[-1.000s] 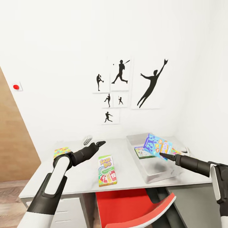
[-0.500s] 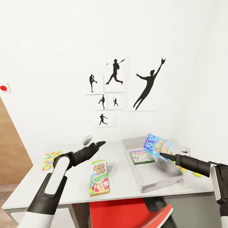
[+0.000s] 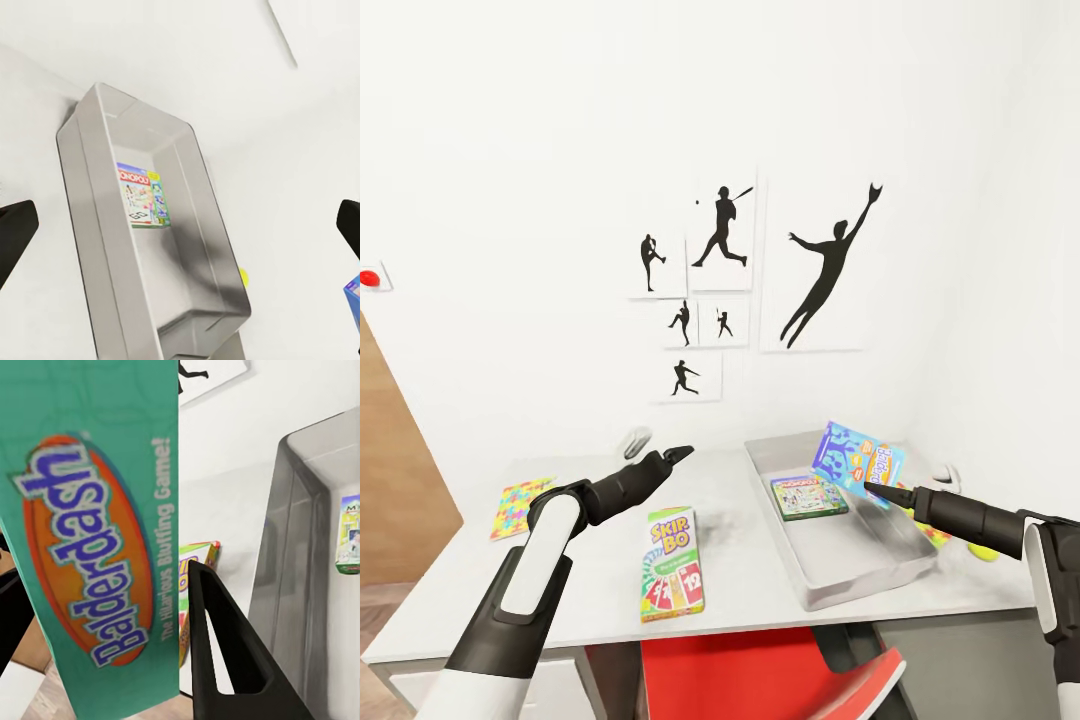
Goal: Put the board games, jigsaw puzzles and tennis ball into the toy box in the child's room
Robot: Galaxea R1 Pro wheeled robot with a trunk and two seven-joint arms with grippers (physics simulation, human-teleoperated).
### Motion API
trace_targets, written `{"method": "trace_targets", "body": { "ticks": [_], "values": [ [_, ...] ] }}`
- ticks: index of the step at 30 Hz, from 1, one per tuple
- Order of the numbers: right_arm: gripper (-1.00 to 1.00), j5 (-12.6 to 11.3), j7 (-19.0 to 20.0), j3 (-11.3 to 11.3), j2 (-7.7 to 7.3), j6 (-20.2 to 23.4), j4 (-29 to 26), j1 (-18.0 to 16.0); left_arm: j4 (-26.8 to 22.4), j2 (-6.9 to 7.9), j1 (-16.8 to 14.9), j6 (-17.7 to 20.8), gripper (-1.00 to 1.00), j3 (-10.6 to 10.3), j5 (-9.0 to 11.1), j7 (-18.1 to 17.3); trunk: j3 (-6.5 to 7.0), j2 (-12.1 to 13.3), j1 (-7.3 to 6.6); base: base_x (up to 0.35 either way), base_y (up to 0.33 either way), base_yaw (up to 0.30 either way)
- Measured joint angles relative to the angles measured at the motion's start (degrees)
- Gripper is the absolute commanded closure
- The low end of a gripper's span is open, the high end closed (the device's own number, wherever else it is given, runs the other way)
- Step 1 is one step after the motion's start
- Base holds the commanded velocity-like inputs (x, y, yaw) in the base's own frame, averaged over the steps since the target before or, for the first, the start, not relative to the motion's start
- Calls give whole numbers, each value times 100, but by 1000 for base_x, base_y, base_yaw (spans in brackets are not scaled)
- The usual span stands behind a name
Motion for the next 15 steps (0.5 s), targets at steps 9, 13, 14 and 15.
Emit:
{"method": "trace_targets", "body": {
  "ticks": [9, 13, 14, 15],
  "values": [
    [100, 0, -3, 0, 0, -1, 1, 1, 0, -1, 1, -4, -100, 1, 0, 1, 0, 0, -1, 46, 94, 0],
    [100, 3, 1, 1, 0, -3, 2, 1, -2, -2, 2, -20, -100, -18, 6, 5, 0, 0, -1, 117, 154, 0],
    [100, 0, 1, 1, 0, -1, 2, 0, -3, -2, 2, -21, -100, -21, 7, 5, 0, 0, -1, 67, 83, 0],
    [100, 1, 1, -1, 0, -1, 2, 2, -2, -2, 2, -22, -100, -24, 7, 5, 0, 0, -1, 53, 67, 0]
  ]
}}
